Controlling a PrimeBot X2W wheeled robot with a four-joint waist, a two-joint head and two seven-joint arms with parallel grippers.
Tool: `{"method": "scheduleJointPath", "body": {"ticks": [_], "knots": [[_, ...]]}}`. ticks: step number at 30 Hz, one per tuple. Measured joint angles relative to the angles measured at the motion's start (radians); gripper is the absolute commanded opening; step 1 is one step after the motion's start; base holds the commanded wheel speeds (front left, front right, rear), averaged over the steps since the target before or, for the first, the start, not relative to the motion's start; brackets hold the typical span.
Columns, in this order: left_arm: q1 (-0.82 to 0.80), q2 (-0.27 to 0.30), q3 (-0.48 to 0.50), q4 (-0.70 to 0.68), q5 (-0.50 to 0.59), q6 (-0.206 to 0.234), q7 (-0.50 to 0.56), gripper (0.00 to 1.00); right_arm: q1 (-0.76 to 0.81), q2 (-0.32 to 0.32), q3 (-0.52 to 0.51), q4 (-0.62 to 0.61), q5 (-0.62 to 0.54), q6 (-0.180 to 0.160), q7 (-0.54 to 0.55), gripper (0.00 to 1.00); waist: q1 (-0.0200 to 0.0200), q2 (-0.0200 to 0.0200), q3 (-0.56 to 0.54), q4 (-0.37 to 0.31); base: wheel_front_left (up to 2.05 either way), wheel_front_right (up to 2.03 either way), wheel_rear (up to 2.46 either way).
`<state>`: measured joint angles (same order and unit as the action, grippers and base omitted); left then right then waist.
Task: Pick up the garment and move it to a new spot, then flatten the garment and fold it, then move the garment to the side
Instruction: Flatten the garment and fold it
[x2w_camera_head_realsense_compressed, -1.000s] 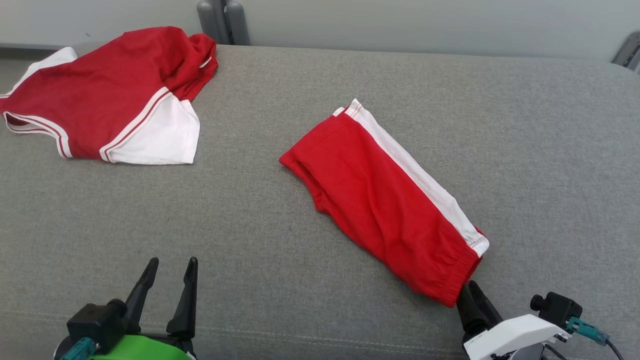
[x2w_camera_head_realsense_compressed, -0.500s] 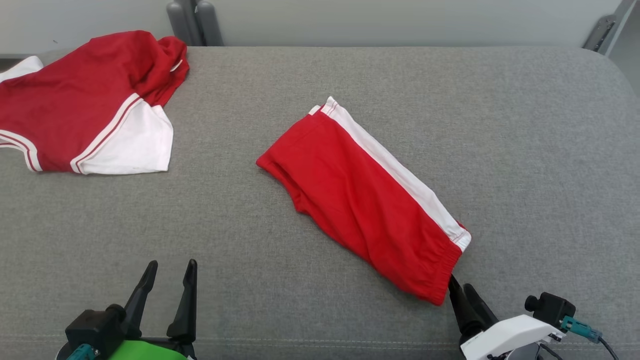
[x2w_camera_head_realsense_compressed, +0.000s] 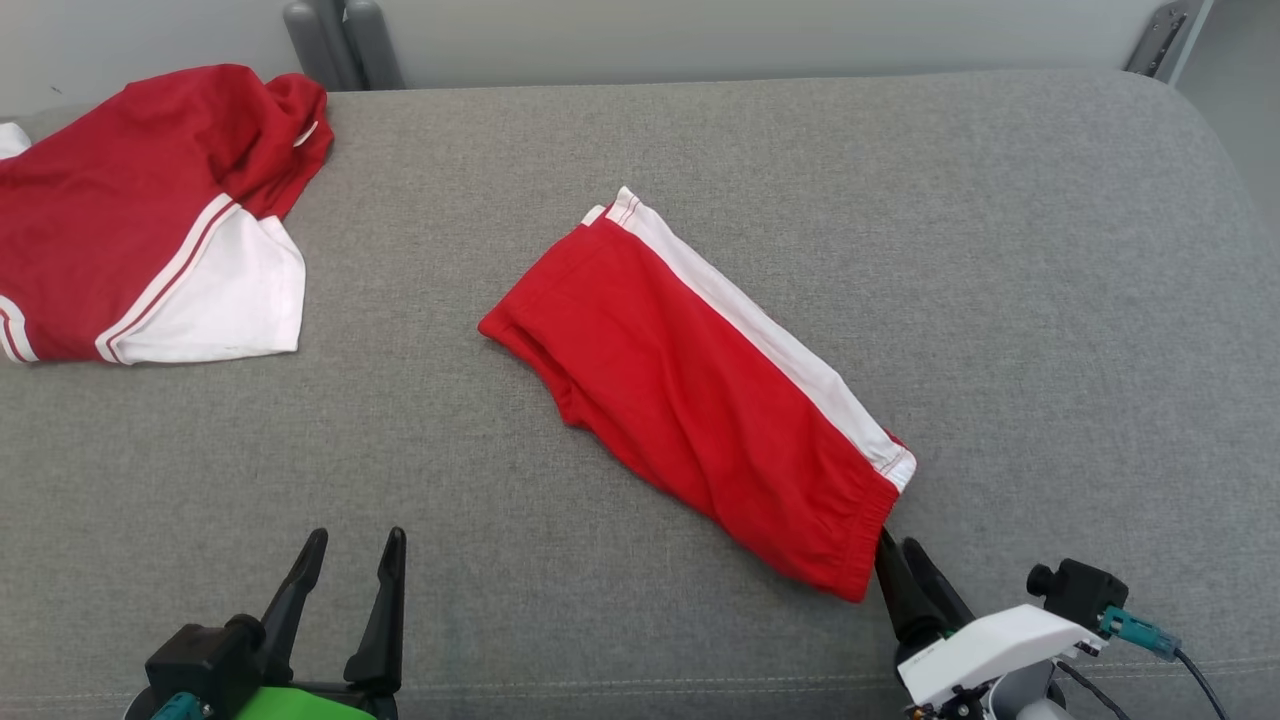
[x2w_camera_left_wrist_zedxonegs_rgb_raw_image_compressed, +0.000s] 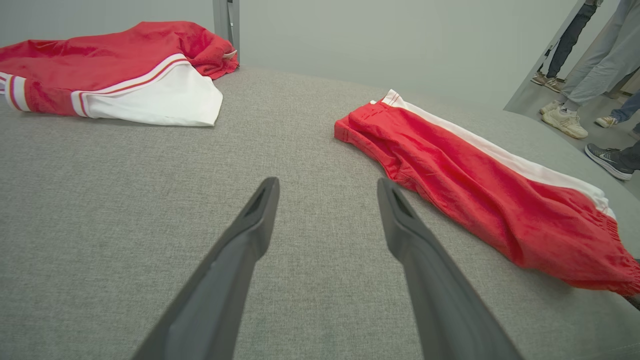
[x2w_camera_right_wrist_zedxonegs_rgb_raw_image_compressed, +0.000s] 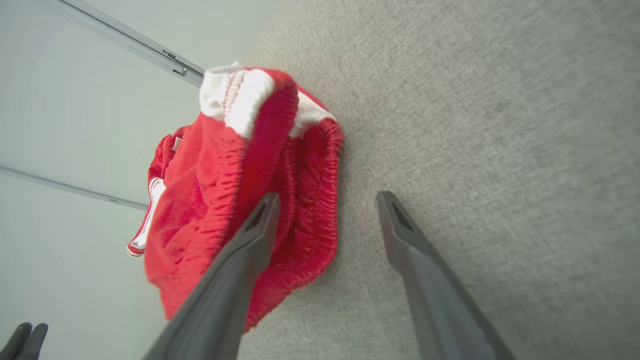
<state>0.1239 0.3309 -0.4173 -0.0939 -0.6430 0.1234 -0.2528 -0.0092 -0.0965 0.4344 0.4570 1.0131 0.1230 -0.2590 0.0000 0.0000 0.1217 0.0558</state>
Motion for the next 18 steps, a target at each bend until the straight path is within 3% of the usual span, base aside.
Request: {"method": "scheduleJointPath", "body": {"ticks": [7,18], "knots": [[0.005,0.0,0.003,0.012,0.001,0.0,0.0,1.0,-0.035,0.003,0.06,-0.085,0.009,0.0,0.0,1.0,0.0,0.0,-0.001,-0.01,0.0,0.0,0.0],[0.022,0.0,0.017,0.012,0.001,0.0,0.0,1.0,-0.039,-0.025,0.084,-0.118,0.016,0.0,0.0,1.0,0.0,0.0,0.006,-0.043,0.0,0.0,0.0]]}}
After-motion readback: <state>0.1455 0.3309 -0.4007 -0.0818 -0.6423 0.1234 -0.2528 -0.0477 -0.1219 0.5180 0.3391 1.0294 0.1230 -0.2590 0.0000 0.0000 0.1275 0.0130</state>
